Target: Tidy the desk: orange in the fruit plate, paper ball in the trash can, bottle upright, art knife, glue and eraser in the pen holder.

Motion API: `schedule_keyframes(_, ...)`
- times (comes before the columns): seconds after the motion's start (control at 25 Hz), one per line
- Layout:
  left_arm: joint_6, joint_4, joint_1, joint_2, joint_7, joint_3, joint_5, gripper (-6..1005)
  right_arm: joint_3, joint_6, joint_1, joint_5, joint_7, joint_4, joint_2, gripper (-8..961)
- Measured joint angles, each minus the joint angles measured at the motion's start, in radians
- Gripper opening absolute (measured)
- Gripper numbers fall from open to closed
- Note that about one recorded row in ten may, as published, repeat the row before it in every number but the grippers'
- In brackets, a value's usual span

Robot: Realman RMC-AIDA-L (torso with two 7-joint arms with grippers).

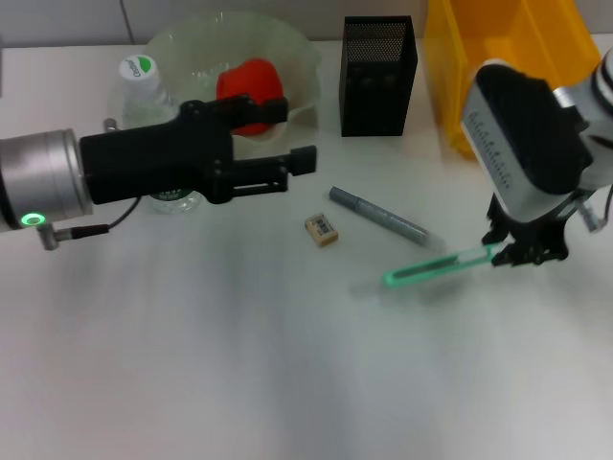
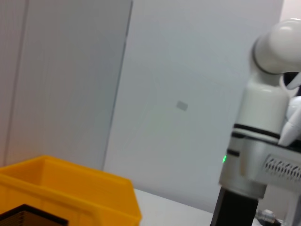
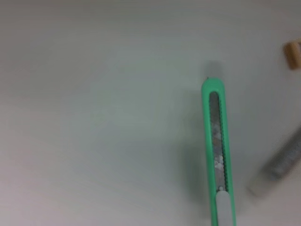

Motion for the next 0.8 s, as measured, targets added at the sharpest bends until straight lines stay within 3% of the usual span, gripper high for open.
schedule_keyframes(0.2,0.005,0.012,0.019,0.016,0.001,-0.039,0.0,797,0.042,-0.044,-0.029,-0.027,0.001,-0.117,0.0,168)
schedule_keyframes(0.8,0.0,0.022,0.031,0.014,0.009,-0.065,0.009,797,0.069,-0.055,-0.093,-0.114,-0.012,-0.458,-0.002,171)
